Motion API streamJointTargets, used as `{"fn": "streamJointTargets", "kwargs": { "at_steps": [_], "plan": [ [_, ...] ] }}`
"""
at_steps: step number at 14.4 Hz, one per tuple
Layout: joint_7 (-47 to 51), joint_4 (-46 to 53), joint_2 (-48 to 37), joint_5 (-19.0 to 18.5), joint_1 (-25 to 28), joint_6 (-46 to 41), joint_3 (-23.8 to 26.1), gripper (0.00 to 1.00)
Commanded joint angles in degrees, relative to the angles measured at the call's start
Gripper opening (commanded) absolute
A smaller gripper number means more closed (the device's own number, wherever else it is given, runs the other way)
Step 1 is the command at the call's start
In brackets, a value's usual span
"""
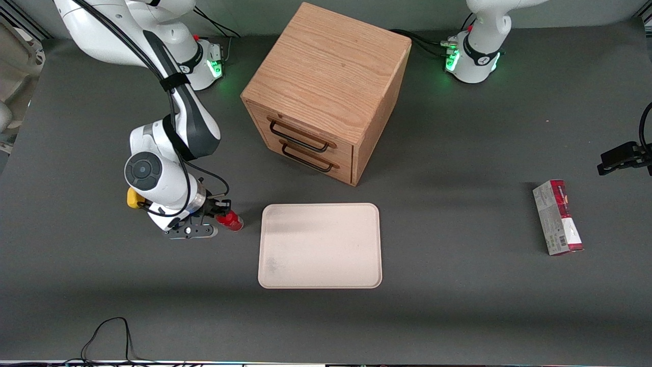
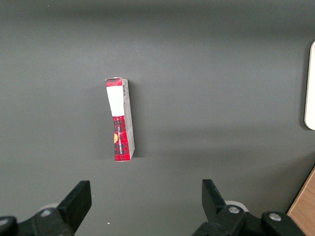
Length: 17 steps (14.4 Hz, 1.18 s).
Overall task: Place coke bottle on tray
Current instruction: 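Lower the right gripper over the bottle's body and close on it, then lift the bottle with the right gripper off the table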
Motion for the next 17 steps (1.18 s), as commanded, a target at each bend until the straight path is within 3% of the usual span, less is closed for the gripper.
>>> {"fn": "streamJointTargets", "kwargs": {
  "at_steps": [1, 3, 13, 17],
  "plan": [
    [-1.0, 0.5, -0.2, -0.4, 0.2, -0.5, -0.2, 0.00],
    [-1.0, 2.4, -0.4, -0.4, 0.1, -2.8, -0.2, 0.00],
    [-0.9, 28.9, -0.8, -0.4, -0.3, -34.1, -0.2, 0.00],
    [-1.1, 36.1, -0.8, -0.3, -0.4, -42.0, -0.2, 0.00]
  ]
}}
